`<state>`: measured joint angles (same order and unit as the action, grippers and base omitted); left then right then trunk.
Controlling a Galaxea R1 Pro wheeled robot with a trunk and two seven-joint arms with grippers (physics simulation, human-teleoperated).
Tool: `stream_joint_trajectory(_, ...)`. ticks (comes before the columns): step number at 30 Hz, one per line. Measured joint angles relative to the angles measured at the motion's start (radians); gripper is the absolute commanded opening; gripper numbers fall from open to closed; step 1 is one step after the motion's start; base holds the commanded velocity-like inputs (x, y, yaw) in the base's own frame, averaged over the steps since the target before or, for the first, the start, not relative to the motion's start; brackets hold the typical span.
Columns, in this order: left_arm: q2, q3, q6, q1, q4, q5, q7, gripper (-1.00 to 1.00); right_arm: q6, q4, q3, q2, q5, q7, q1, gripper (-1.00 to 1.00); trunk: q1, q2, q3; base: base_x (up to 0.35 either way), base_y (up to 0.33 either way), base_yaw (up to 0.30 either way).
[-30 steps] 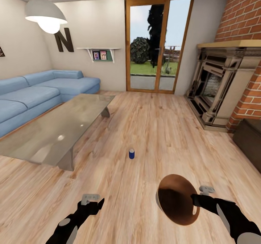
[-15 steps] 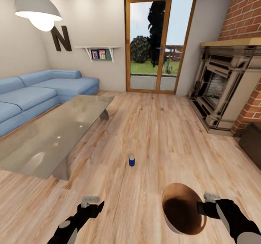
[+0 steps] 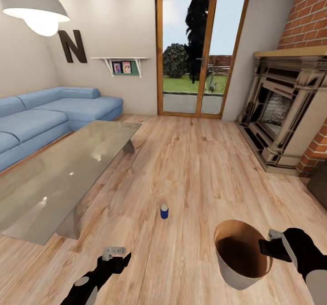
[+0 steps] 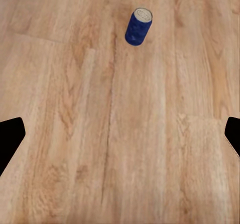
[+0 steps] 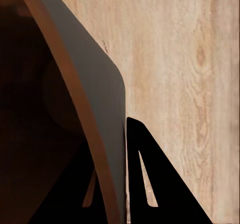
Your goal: Put the three can of soda from the living room inside the tash can in the kitchen.
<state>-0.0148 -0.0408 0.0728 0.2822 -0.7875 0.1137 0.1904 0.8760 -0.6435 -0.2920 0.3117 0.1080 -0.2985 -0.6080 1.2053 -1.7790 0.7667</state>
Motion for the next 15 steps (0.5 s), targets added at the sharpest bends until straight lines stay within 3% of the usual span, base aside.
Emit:
stream_joint_trajectory(5, -0.001, -0.001, -0.001, 0.0, 0.0, 0.0, 0.0, 1.0, 0.069, -0.014, 0.004, 0.006, -0.044, -0.003, -0.055, -1.0, 0.0, 0.0, 0.0, 0.282, -0.193, -0.01)
stream_joint_trajectory(9, 0.0, -0.001, -0.001, 0.0, 0.0, 0.0, 0.0, 1.0, 0.087, -0.017, 0.007, 0.007, -0.011, 0.0, -0.07, -1.0, 0.0, 0.0, -0.001, 0.273, -0.212, -0.143)
stream_joint_trajectory(15, 0.001, -0.001, -0.001, 0.0, 0.0, 0.0, 0.0, 1.0, 0.092, -0.017, 0.009, 0.006, -0.02, 0.005, -0.072, -1.0, 0.0, 0.0, -0.004, 0.273, -0.21, -0.211)
